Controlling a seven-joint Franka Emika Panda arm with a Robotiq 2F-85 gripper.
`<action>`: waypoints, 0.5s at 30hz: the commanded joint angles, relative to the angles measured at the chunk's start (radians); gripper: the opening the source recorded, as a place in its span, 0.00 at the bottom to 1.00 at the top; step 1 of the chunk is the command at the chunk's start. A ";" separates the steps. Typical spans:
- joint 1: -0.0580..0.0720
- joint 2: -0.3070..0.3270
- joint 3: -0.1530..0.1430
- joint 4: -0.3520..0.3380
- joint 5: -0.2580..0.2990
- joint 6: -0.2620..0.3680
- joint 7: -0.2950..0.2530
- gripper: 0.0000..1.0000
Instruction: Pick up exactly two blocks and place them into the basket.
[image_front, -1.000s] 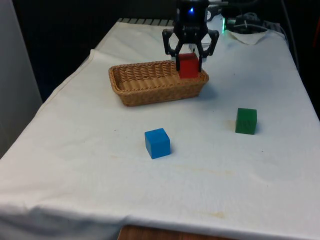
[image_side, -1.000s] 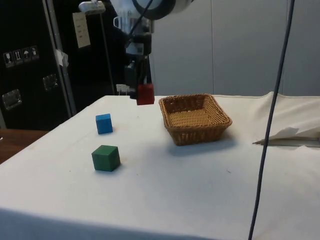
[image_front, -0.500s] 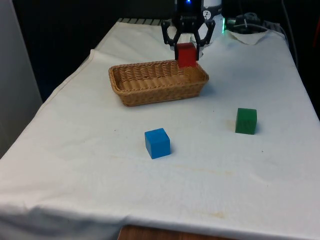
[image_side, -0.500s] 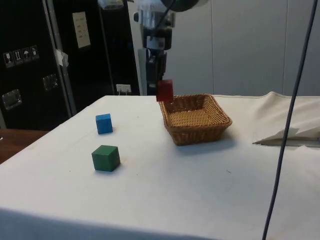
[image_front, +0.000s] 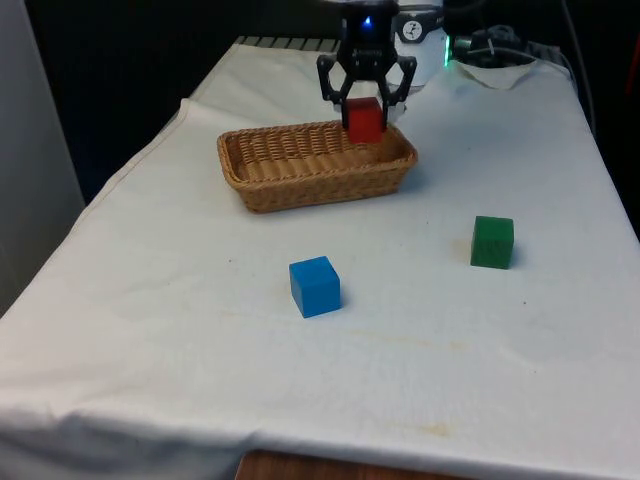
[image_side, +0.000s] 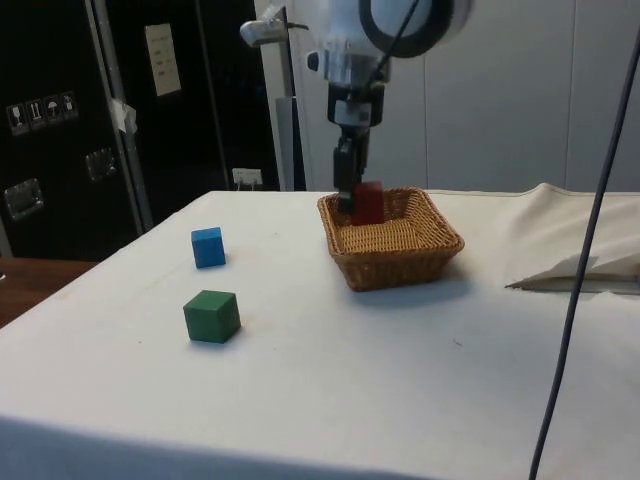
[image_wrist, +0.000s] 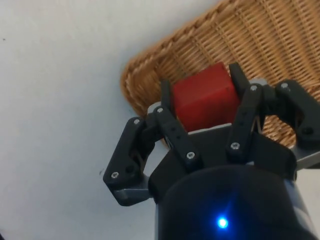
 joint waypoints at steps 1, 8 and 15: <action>-0.003 0.002 -0.003 -0.016 -0.001 0.028 -0.007 0.04; -0.002 0.018 -0.023 -0.080 0.012 0.112 -0.034 0.04; -0.003 0.050 -0.037 -0.121 0.023 0.193 -0.050 0.04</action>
